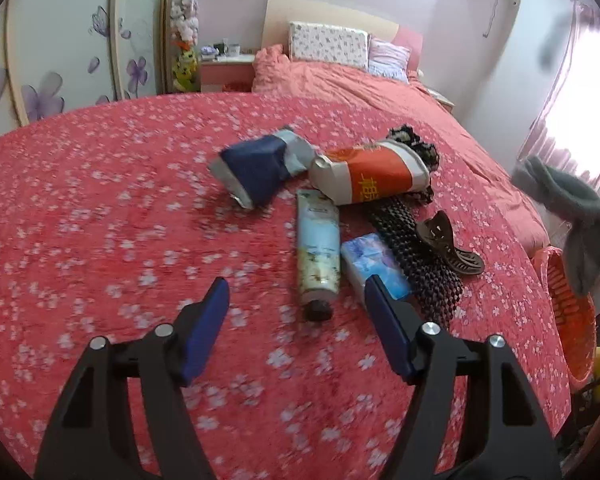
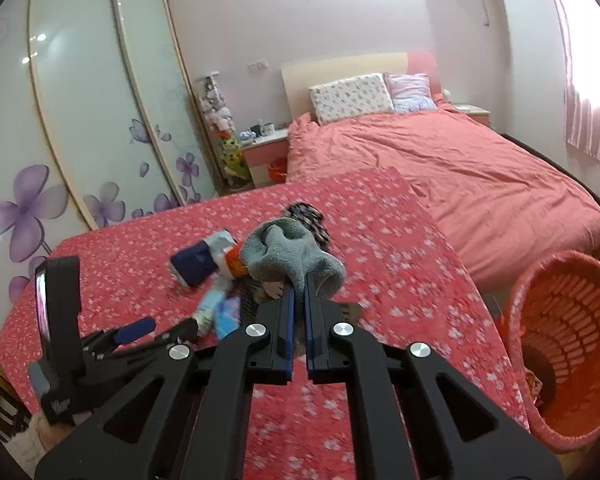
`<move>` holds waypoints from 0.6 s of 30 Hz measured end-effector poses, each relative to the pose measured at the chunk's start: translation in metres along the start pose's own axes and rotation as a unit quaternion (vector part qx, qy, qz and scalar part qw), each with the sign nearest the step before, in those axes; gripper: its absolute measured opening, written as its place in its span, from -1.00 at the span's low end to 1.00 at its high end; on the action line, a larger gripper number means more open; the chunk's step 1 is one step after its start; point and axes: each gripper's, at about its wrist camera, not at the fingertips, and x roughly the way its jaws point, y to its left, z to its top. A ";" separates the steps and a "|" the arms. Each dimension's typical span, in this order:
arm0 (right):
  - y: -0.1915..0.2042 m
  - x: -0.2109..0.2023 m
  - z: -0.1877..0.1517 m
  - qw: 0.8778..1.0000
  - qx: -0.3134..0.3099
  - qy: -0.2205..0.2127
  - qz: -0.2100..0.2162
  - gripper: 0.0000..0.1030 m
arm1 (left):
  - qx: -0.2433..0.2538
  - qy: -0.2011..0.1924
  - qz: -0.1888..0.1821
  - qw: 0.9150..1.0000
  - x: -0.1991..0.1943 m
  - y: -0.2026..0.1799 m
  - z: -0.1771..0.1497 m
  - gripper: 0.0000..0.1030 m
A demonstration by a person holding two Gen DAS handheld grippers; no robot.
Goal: Collect trash
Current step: 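Grasp the hand cream tube with the left tool while the right tool grasps the grey sock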
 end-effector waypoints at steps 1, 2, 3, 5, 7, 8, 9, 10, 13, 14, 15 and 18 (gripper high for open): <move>-0.004 0.001 -0.002 1.000 0.003 0.002 -0.003 -0.91 | 0.000 0.006 0.002 1.000 0.004 -0.002 0.000 0.22; -0.006 0.001 -0.002 1.000 0.005 0.004 -0.004 -0.91 | 0.000 0.011 0.002 1.000 0.009 -0.002 0.000 0.19; -0.010 0.003 -0.004 1.000 0.009 0.006 -0.007 -0.91 | -0.001 0.016 0.002 1.000 0.013 -0.004 -0.001 0.16; -0.014 0.003 -0.006 1.000 0.013 0.009 -0.009 -0.91 | -0.001 0.022 0.005 1.000 0.019 -0.006 -0.001 0.09; -0.020 0.003 -0.009 1.000 0.019 0.011 -0.011 -0.91 | 0.000 0.026 0.010 1.000 0.025 -0.008 0.000 0.02; -0.022 0.004 -0.010 1.000 0.020 0.012 -0.012 -0.91 | 0.002 0.023 0.014 1.000 0.026 -0.010 0.001 0.01; -0.024 0.004 -0.011 1.000 0.023 0.013 -0.013 -0.91 | 0.004 0.024 0.016 1.000 0.028 -0.012 0.003 -0.01; -0.028 0.004 -0.012 1.000 0.025 0.013 -0.014 -0.91 | 0.004 0.024 0.019 1.000 0.030 -0.014 0.004 -0.03; -0.034 0.004 -0.015 0.999 0.030 0.015 -0.017 -0.91 | 0.009 0.024 0.029 0.999 0.036 -0.016 0.009 -0.07; -0.035 0.005 -0.016 0.999 0.032 0.015 -0.018 -0.91 | 0.011 0.023 0.032 0.999 0.037 -0.016 0.011 -0.08; -0.037 0.005 -0.017 0.999 0.034 0.016 -0.019 -0.91 | 0.014 0.022 0.037 0.999 0.039 -0.017 0.012 -0.10; -0.043 0.006 -0.019 0.999 0.040 0.017 -0.021 -0.91 | 0.020 0.021 0.041 0.999 0.042 -0.018 0.016 -0.18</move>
